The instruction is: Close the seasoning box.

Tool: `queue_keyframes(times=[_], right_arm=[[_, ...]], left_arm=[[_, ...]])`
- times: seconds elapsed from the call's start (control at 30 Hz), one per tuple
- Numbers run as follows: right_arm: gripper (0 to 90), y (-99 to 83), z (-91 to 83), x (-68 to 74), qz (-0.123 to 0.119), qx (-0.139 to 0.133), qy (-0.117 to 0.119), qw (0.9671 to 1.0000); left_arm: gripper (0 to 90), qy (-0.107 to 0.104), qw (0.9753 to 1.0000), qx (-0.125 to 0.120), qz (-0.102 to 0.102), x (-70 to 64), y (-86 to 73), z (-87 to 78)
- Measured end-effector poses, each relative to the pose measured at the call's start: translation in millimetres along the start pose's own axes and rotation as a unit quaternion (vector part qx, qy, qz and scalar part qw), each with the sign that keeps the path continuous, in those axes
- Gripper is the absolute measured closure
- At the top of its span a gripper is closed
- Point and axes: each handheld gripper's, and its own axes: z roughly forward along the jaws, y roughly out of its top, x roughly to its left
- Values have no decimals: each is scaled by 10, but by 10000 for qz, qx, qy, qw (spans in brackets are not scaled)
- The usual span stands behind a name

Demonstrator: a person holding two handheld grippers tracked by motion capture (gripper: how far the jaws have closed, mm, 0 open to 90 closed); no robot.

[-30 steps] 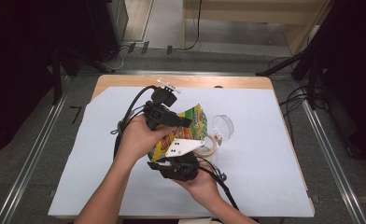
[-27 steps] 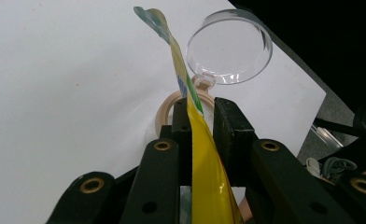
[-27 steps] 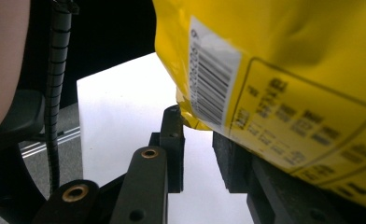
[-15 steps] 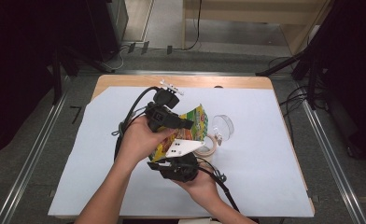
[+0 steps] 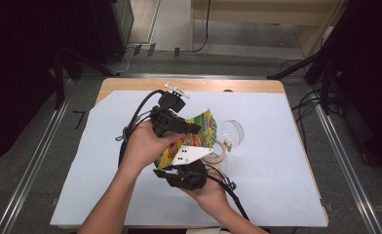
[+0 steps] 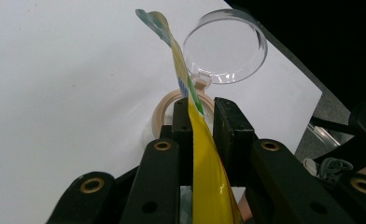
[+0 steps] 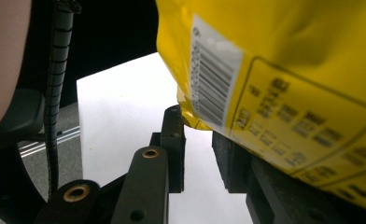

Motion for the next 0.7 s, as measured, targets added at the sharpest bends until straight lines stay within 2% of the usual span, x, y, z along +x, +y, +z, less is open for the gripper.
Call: queue_keyframes(times=[0.7], right_arm=[[754, 25, -11, 28, -53, 13, 30, 10000]], left_arm=[[795, 3, 10000, -31, -64, 46, -9, -4]])
